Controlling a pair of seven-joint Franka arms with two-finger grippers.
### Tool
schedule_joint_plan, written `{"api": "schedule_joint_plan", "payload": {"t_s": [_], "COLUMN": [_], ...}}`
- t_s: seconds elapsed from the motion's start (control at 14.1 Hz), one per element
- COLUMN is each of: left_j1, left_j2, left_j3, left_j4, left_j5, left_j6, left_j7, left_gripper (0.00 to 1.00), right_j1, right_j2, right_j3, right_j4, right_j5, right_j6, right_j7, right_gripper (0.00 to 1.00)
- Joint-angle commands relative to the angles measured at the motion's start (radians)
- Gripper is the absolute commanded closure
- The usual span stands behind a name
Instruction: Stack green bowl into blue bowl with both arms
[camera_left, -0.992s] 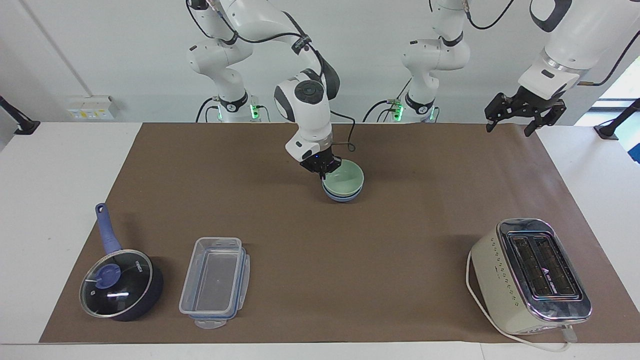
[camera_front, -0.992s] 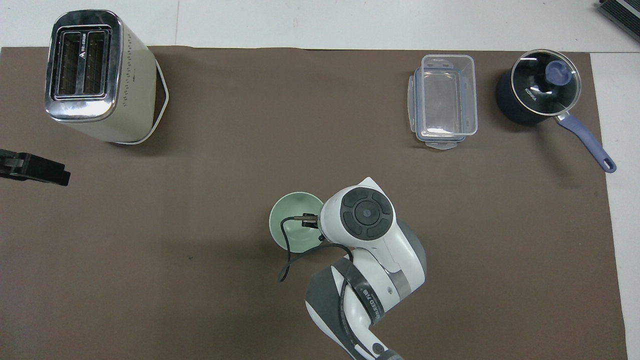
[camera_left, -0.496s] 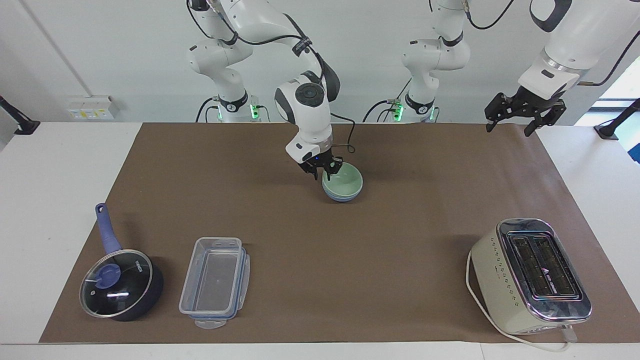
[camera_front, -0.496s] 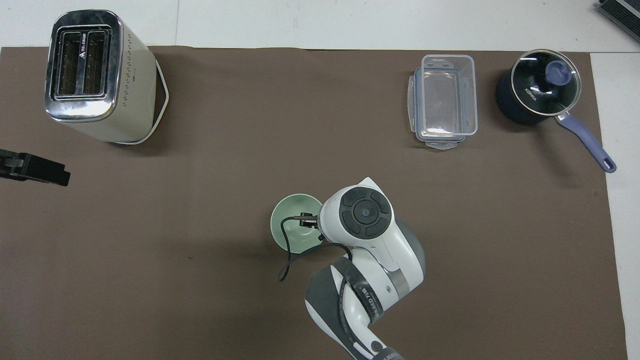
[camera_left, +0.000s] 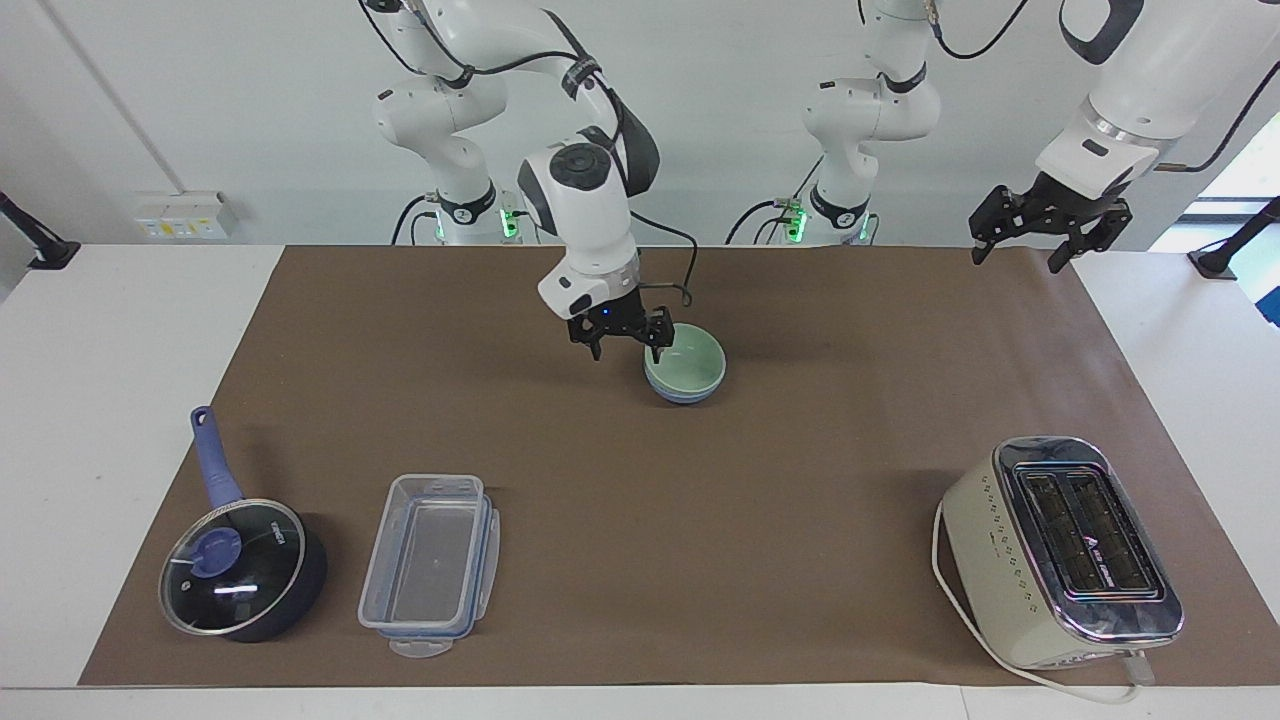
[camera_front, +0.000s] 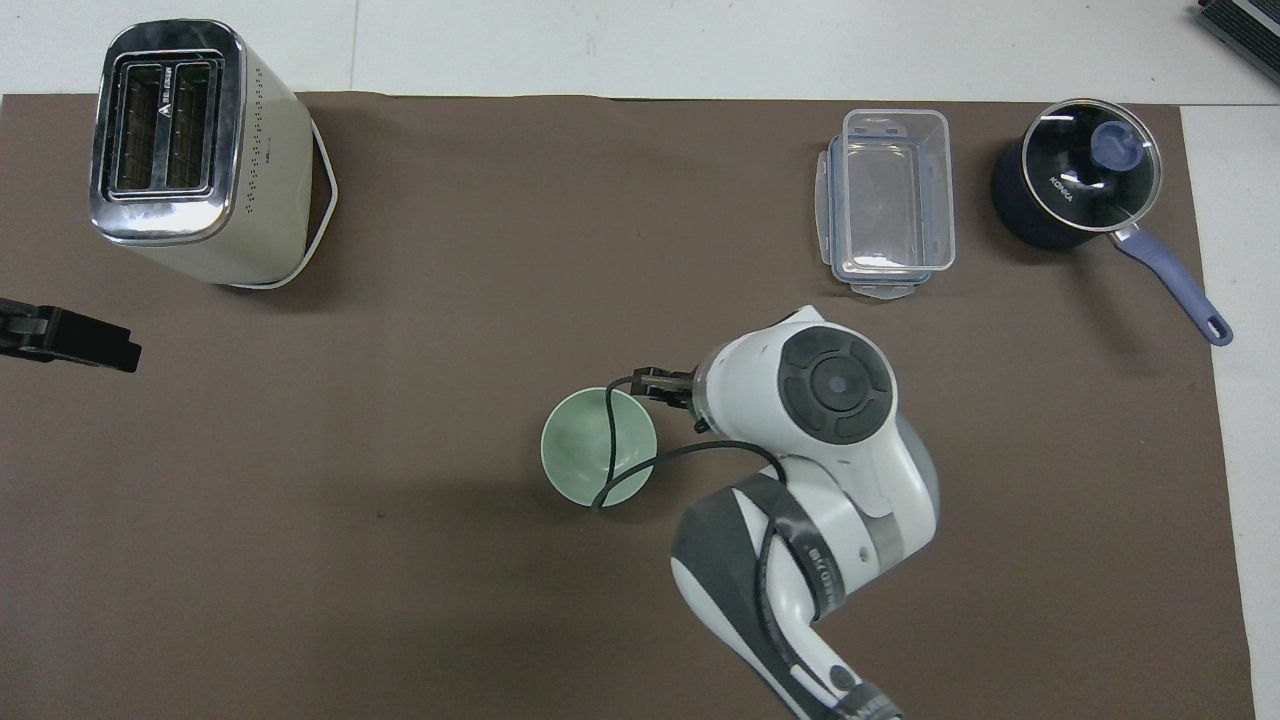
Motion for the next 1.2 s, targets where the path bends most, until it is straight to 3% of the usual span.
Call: {"api": "schedule_joint_plan", "payload": {"t_s": [0.0, 0.42, 0.71, 0.99, 1.13], "left_j1": [0.007, 0.006, 0.004, 0.006, 0.006], "left_j2": [0.003, 0.002, 0.0, 0.0, -0.001], "left_j3": [-0.002, -0.003, -0.006, -0.006, -0.006], "left_j4": [0.019, 0.017, 0.017, 0.016, 0.014], "left_j5": [-0.004, -0.001, -0.001, -0.003, -0.003], "left_j6": [-0.02, -0.022, -0.023, -0.022, -0.02], "left_j7": [0.024, 0.024, 0.024, 0.024, 0.026], "left_gripper": [0.0, 0.0, 0.0, 0.0, 0.0], "right_j1": [-0.091, -0.239, -0.324, -0.419, -0.441], "right_j2": [-0.052, -0.161, -0.18, -0.207, -0.215], "right_j3": [0.004, 0.003, 0.001, -0.007, -0.031], "right_j4": [0.049, 0.152, 0.259, 0.276, 0.337], "right_j5": [-0.019, -0.053, -0.051, -0.051, -0.053], "right_j6": [-0.124, -0.299, -0.474, -0.577, -0.656], "right_j7": [-0.054, -0.123, -0.266, -0.373, -0.432], "right_gripper": [0.0, 0.0, 0.0, 0.0, 0.0]}}
